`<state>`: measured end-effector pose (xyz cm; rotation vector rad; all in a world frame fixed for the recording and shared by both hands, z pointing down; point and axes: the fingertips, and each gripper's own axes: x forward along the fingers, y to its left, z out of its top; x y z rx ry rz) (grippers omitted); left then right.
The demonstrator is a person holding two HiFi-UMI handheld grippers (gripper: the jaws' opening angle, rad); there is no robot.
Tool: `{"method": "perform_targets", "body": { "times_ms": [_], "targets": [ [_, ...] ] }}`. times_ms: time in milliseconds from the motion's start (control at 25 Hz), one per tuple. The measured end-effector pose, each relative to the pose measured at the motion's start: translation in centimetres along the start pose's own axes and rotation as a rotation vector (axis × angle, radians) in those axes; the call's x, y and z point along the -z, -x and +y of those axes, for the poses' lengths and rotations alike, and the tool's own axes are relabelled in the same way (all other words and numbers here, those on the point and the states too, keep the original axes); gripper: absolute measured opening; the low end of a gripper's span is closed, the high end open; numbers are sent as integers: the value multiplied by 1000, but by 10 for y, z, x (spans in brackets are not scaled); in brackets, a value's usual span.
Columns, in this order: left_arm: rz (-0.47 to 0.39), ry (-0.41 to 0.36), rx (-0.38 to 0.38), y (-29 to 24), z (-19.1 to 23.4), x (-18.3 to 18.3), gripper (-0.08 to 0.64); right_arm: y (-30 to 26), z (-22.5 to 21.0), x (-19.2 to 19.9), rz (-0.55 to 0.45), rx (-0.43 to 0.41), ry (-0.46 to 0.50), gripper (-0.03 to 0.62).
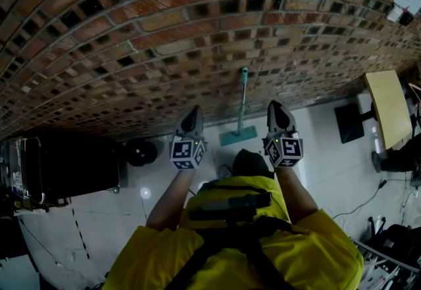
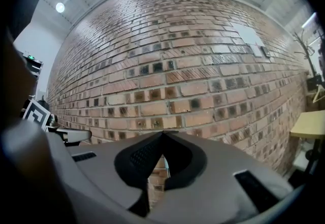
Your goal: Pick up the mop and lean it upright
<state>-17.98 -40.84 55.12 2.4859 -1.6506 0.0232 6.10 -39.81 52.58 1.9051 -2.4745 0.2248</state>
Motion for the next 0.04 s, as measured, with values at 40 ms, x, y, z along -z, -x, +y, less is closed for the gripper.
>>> {"method": "perform_targets", "body": {
  "times_ms": [40],
  "targets": [
    [0,0,2,0,0,0,5,0,1,2,7,3,-2,6]
  ]
}}
